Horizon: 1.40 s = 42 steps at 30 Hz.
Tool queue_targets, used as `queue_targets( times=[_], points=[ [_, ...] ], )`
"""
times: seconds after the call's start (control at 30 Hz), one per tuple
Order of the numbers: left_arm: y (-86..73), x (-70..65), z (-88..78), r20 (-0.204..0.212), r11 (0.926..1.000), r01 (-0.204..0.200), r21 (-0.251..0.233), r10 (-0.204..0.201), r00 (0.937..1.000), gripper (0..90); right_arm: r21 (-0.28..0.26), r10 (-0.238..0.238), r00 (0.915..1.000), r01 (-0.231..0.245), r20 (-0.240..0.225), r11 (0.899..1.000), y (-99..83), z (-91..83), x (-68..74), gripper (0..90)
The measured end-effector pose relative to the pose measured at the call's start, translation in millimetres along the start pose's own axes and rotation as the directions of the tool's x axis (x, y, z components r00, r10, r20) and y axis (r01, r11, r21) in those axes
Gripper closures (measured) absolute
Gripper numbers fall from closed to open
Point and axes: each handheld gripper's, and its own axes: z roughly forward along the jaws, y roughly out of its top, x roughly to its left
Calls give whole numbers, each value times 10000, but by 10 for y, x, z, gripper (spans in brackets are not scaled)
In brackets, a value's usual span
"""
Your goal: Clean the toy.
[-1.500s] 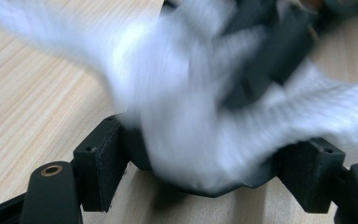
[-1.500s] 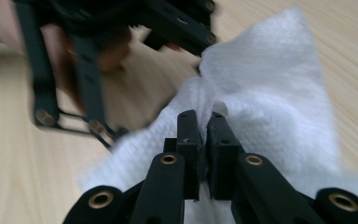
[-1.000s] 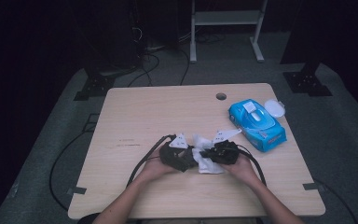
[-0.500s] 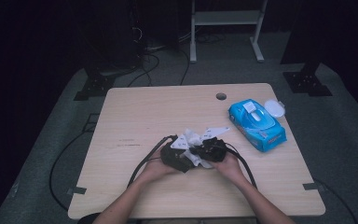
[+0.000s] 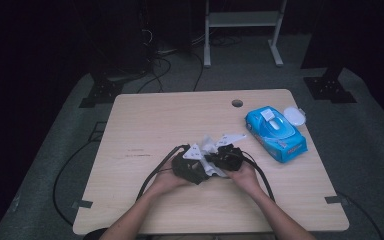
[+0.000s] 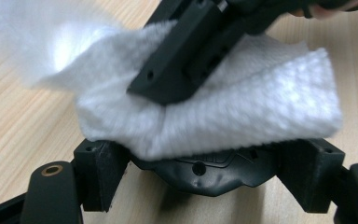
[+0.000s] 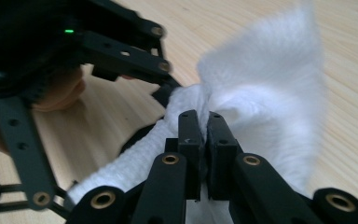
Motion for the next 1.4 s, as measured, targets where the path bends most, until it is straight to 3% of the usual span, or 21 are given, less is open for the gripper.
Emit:
queue_targets(
  times=[0.13,0.23,0.27,0.3,0.37,0.43,0.57,0.63,0.67,0.77,0.8,0.9,0.97,1.1,1.27,1.4],
  points=[
    [-15,17,-11,-20,10000,7,58,-7,10000,238,10,-15,9997,15,250,10000,-25,-32,-71,856],
    [-23,26,-13,-5,10000,59,50,-59,10000,238,128,405,9954,-417,869,9990,-98,-167,-234,855],
    [-23,26,-13,-5,10000,59,50,-59,10000,238,128,405,9954,-417,869,9990,-98,-167,-234,855],
    [-20,26,-12,6,10000,68,6,-68,10000,238,8,642,9906,-648,1208,9979,-167,-265,-331,857],
    [-11,11,1,9,10000,49,22,-49,10000,238,-112,855,9890,-848,1205,9963,-216,-319,-363,857],
    [-6,0,17,-52,9999,-69,88,69,10000,238,-149,768,9887,-755,1289,9970,-226,-322,-335,856],
    [-1,-8,27,-77,9999,-92,130,93,9999,238,-194,585,9947,-571,848,9982,-206,-237,-211,857],
    [-8,3,20,-81,9998,-141,139,142,9999,238,-125,110,9977,-102,663,9999,-156,-142,-71,856],
    [-13,11,15,-75,9999,-89,127,90,9999,238,-98,-30,9974,37,724,9999,-147,-136,-66,856],
    [-23,25,4,-87,9999,-11,123,12,10000,238,-70,5,9956,1,933,10000,-148,-156,-111,856],
    [-30,31,-1,-80,9999,83,67,-83,9999,238,-141,419,9910,-405,1271,9991,-187,-234,-238,856],
    [-31,33,-1,-87,10000,66,71,-65,9999,238,-171,673,9798,-652,1881,9977,-268,-376,-387,857],
    [-29,33,1,-81,10000,70,63,-69,9999,238,-250,868,9758,-835,2008,9962,-322,-442,-447,857],
    [-19,20,15,-130,10000,38,58,-37,9999,238,-383,1047,9774,-993,1838,9943,-332,-432,-430,857],
    [-30,33,4,-154,9999,90,62,-89,9998,238,-336,688,9841,-642,1636,9974,-263,-342,-344,857],
    [-35,46,-4,-103,9999,134,66,-133,9999,238,-347,1071,9743,-1022,1981,9942,-319,-423,-468,858]
  ],
)
